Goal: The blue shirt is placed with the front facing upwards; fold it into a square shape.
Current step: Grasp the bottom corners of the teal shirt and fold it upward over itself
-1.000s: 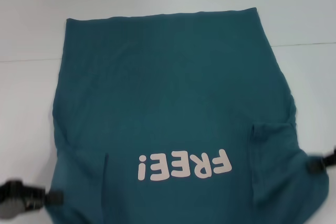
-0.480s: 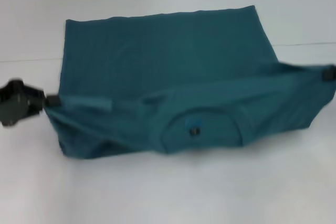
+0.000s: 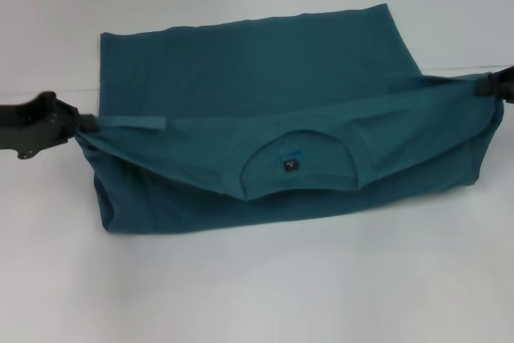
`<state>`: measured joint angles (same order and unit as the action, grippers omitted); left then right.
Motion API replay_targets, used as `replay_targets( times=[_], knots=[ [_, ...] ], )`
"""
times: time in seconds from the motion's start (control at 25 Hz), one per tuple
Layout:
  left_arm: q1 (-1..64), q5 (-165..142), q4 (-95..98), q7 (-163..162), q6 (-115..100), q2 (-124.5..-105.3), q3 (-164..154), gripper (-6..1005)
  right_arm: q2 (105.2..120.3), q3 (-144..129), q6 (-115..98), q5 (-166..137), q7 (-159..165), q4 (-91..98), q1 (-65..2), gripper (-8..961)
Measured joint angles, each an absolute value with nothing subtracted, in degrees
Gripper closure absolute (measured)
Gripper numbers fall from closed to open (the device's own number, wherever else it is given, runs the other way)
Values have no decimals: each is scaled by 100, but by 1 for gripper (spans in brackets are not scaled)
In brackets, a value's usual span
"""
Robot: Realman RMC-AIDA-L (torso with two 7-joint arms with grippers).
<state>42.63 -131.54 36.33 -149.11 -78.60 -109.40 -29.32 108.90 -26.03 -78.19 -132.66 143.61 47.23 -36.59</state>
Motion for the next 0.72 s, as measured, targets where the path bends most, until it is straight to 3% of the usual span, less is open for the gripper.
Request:
replay_targets(
  times=[0.36, 0.72],
  knots=[
    [4314, -13162, 3575, -14581, -6857, -11121, -3527, 965, 10929, -3437, -6593, -13357, 14407, 4277, -3899, 914],
    [4696, -13214, 3523, -14611, -6252, -11138, -4114, 966, 10989, -3823, -5917, -13652, 14431, 4228, -4330, 913]
  ],
)
